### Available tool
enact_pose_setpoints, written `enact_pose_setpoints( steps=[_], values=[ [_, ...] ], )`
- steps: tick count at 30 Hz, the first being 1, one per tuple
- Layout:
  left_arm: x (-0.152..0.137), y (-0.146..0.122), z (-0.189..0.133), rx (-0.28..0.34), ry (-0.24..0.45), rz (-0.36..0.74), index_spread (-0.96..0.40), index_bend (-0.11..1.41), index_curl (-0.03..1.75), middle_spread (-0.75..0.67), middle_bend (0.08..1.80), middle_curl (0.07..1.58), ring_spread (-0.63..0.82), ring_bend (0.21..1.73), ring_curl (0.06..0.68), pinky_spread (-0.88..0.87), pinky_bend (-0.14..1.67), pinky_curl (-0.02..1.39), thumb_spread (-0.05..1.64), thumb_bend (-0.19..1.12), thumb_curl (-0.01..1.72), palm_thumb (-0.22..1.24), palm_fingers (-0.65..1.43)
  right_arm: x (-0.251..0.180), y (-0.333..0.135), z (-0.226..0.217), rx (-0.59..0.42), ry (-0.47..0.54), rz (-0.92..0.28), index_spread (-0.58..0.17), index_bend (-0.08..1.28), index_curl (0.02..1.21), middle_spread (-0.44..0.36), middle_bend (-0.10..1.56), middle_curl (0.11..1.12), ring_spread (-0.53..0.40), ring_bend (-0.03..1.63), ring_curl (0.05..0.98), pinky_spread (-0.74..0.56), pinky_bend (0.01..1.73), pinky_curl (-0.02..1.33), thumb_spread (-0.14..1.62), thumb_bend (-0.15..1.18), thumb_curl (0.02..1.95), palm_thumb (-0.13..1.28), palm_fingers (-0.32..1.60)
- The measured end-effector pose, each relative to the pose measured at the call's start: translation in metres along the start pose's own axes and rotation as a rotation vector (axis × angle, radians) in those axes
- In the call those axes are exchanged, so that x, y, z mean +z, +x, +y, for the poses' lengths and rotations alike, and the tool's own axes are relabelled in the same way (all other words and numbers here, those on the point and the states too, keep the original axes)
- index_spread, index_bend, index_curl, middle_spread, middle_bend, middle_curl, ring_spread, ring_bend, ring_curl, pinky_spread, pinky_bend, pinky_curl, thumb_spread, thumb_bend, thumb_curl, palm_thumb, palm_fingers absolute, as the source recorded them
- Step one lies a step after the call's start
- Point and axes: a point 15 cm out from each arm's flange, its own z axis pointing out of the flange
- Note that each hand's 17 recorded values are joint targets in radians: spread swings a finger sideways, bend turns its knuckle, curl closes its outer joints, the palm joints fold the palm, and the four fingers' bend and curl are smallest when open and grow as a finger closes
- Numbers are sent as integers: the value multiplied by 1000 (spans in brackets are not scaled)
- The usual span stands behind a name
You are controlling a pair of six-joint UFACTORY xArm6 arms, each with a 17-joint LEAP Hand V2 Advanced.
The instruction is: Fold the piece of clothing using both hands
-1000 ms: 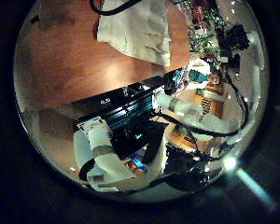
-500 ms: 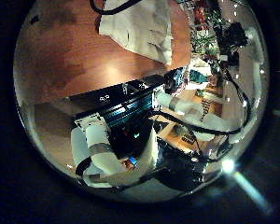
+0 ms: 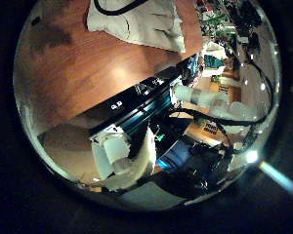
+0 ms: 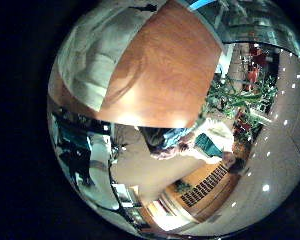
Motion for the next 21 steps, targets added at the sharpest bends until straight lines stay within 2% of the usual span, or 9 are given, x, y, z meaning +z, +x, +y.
enact_pose_setpoints(
  steps=[4,9,17,21],
  values=[
    [25,2,-19,62,22,-51,-82,166,317,218,176,302,407,686,214,473,441,325,1066,-23,301,248,11,1,-1,-1,24,-4,-2,-318,147,254,31,212,354,175,454,245,334,501,283,1237,-14,208,119,61],
    [47,-3,-38,103,47,-96,-98,163,316,197,184,303,381,690,215,461,445,324,1056,-16,307,281,15,1,0,1,37,-4,-2,-316,150,254,33,212,353,176,452,246,336,499,284,1240,-15,207,120,62],
    [78,-9,-60,117,13,-105,-129,166,317,137,191,313,329,684,214,439,442,321,1048,-16,320,376,45,9,-5,2,36,-23,-12,-311,150,257,34,211,353,176,454,249,338,489,284,1242,-15,205,121,82],
    [88,-10,-73,99,6,-103,-131,180,324,80,236,332,269,673,205,400,397,305,1052,-3,334,466,139,15,-7,4,38,-35,-18,-310,150,259,35,209,354,175,454,251,339,484,286,1247,-14,204,122,87]
  ],
)
